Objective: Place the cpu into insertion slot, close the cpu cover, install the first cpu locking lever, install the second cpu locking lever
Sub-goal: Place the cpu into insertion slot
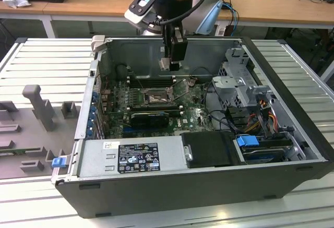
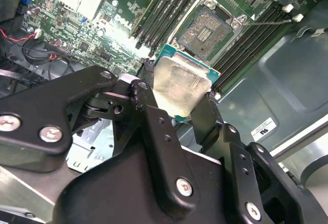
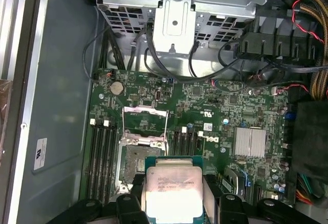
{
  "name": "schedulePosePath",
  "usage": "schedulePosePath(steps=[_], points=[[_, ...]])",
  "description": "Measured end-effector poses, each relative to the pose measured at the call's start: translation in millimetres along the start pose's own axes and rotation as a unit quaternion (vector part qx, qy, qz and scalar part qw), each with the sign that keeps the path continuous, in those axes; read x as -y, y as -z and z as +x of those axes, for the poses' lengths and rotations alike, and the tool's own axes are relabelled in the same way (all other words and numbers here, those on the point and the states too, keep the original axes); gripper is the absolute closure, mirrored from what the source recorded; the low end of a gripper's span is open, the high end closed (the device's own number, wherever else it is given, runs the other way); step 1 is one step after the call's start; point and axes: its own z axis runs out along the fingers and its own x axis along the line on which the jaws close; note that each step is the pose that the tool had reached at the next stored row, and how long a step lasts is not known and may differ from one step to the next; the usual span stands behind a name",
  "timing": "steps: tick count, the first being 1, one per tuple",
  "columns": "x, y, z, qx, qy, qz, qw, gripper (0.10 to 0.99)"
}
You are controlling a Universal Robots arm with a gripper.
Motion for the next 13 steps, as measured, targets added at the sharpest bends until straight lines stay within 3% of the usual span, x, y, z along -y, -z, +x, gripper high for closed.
schedulePosePath(steps=[8, 13], points=[[0.1, -1.1, 0.0, 0.0015, -0.020, -0.0003, 0.9998, 0.557], [0.7, -9.2, -0.1, 0.0018, -0.025, -0.0003, 0.9997, 0.557]])
